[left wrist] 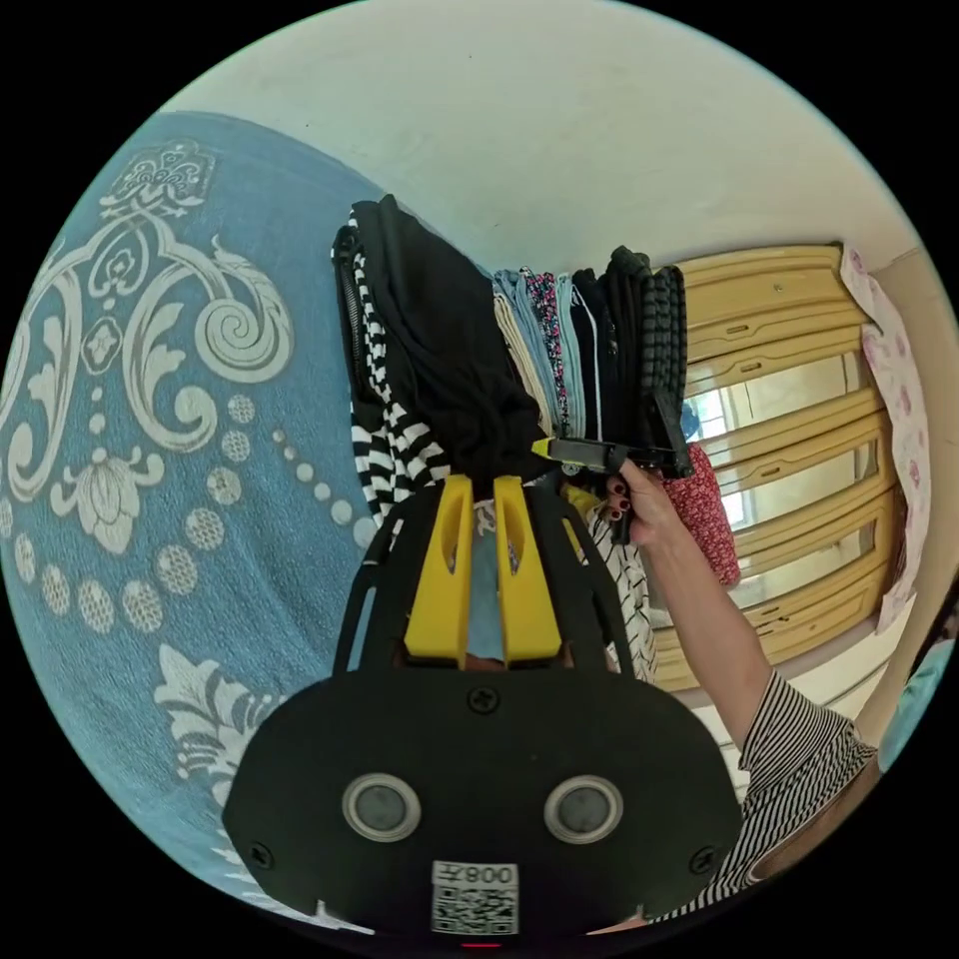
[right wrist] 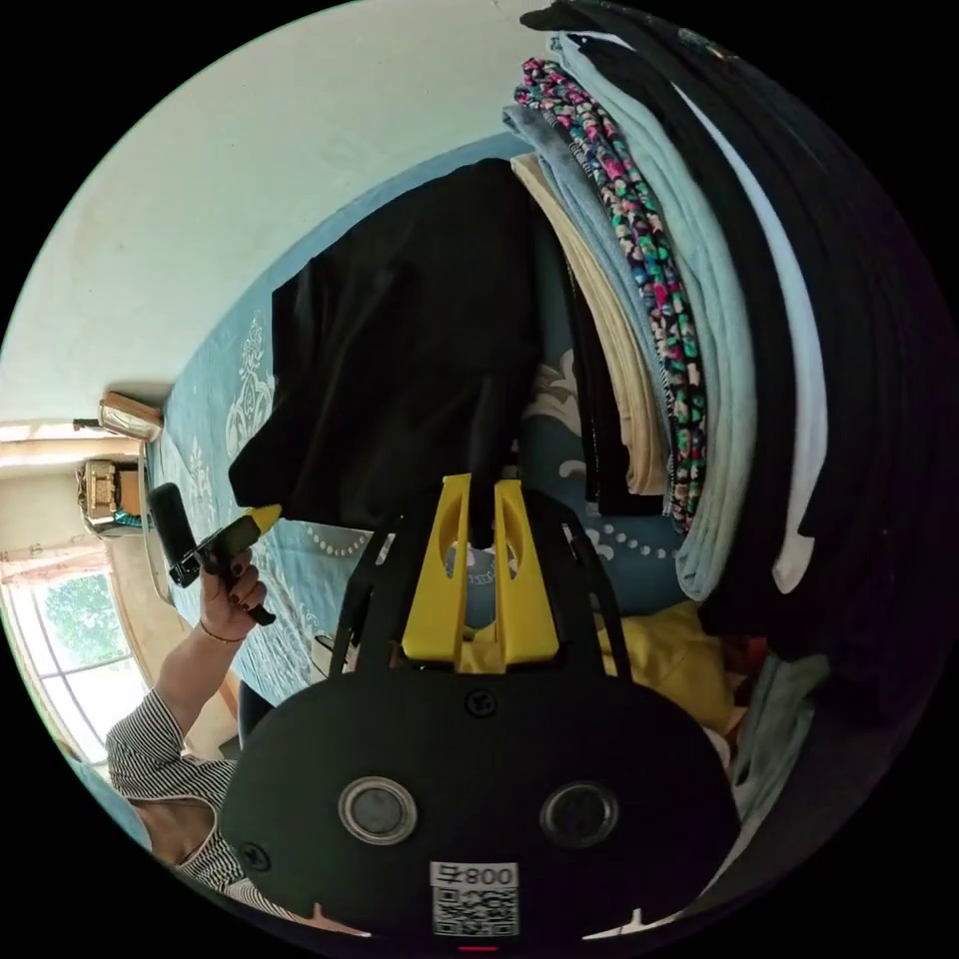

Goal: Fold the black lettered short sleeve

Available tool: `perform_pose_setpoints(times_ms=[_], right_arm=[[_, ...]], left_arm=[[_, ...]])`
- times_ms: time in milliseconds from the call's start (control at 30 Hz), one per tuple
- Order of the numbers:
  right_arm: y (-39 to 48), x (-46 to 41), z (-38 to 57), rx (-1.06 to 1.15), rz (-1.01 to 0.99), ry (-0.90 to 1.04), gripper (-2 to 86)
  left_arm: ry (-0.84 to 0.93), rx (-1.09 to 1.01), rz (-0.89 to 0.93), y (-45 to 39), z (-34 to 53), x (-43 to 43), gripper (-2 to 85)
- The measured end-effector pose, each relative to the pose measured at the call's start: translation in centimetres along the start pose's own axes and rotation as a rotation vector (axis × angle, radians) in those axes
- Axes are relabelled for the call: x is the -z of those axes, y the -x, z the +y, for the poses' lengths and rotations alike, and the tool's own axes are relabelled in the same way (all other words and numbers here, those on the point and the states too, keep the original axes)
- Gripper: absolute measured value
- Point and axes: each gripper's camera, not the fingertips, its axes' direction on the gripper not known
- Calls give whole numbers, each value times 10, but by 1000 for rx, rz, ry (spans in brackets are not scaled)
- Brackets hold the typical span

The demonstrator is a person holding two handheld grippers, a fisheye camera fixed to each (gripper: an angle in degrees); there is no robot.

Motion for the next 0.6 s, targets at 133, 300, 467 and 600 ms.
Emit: perform_pose_setpoints(times_ms=[133, 300, 467, 600], right_arm=[[10, 35, -9, -7, 106, -81, 49], [48, 71, -1, 67, 204, -249, 24], [106, 34, -22, 257, 192, -110, 5], [130, -6, -37, 301, 285, 70, 3]], left_arm=[[-15, -31, 9, -30, -2, 19, 31], [-96, -101, -23, -77, -3, 40, 10], [-18, -172, -251, -119, -33, 20, 2], [94, -72, -257, -107, -32, 4, 2]])
